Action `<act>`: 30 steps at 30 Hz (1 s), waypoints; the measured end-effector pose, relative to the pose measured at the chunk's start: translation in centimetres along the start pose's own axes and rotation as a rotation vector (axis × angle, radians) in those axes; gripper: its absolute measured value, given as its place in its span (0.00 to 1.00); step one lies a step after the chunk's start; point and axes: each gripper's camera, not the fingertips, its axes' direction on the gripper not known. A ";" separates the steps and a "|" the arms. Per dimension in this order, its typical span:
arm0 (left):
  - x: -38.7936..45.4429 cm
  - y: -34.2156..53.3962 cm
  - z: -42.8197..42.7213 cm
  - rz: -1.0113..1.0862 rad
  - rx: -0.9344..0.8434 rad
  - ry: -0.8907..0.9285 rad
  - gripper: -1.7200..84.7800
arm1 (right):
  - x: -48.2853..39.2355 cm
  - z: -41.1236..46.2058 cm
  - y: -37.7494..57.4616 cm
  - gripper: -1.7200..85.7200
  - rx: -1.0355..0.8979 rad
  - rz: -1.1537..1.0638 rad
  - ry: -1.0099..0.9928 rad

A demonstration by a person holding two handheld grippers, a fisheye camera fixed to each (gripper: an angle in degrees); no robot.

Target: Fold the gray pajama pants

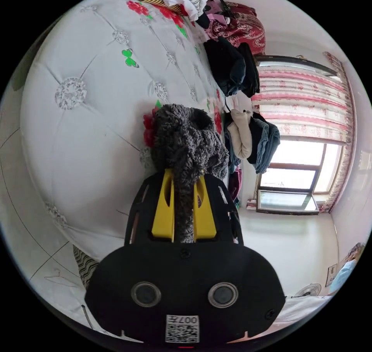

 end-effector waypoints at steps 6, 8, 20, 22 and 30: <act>12.7 4.4 2.4 0.396 -0.046 0.092 0.05 | 3.3 -5.7 2.0 0.11 0.130 0.074 -0.006; 20.1 8.0 4.6 0.651 -0.135 0.088 0.05 | 5.2 -8.7 3.3 0.11 0.197 0.118 0.019; 30.9 43.4 24.9 1.500 -1.093 0.085 0.15 | 19.3 -18.1 14.7 0.13 0.516 0.483 -0.101; 30.1 41.9 25.1 1.447 -1.015 0.062 0.15 | 21.0 -18.3 16.3 0.14 0.534 0.518 -0.149; 21.9 29.0 27.9 1.034 -0.829 -0.181 0.18 | 27.2 -17.2 18.5 0.17 0.425 0.597 -0.265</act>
